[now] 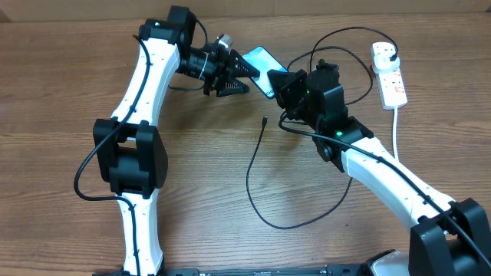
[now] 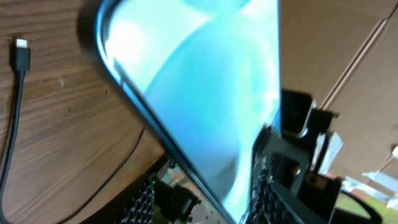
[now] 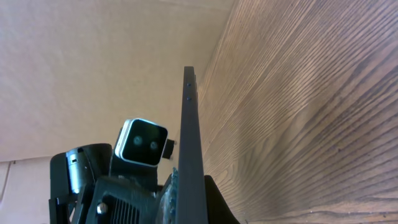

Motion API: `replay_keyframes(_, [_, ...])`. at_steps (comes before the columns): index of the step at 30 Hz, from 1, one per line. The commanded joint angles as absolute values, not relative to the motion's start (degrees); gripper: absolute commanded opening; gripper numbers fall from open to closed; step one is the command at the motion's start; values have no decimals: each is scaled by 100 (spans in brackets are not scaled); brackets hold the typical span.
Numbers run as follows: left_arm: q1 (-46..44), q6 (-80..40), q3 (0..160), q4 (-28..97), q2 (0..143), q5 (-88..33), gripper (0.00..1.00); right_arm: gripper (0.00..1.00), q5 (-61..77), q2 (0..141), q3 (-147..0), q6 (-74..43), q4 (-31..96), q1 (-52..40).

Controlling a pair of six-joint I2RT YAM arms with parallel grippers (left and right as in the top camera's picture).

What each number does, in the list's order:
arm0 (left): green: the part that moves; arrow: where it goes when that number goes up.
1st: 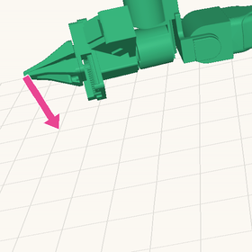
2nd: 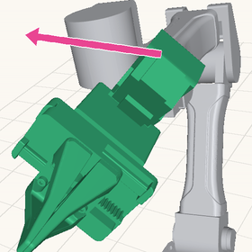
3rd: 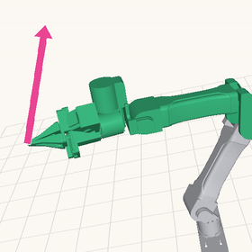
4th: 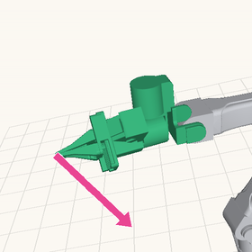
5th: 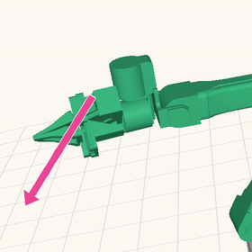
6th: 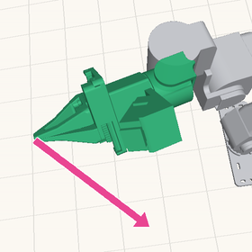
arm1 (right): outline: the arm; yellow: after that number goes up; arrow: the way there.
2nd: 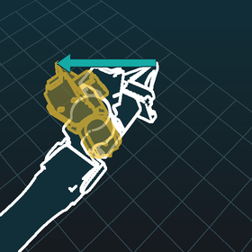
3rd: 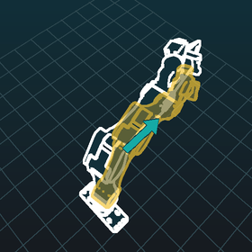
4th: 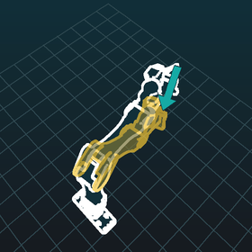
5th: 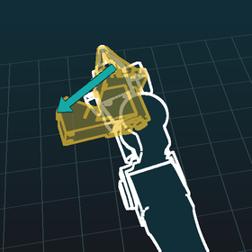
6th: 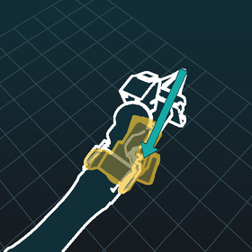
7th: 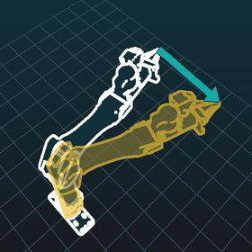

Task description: Plug charger to phone and switch on socket

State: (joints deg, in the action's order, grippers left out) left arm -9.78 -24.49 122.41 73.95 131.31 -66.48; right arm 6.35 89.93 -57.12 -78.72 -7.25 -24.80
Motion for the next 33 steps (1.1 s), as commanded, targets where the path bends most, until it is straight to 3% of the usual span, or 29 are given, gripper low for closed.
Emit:
replay_keyframes(1, [-980,-3002,12359,7236,13113,-6779,47,4,545,8777,-5951,-8077,-805,-2519])
replay_keyframes(33, [-1055,-4010,12359,6488,13113,-6370,33,4,1284,8777,-5951,-10497,-847,-2899])
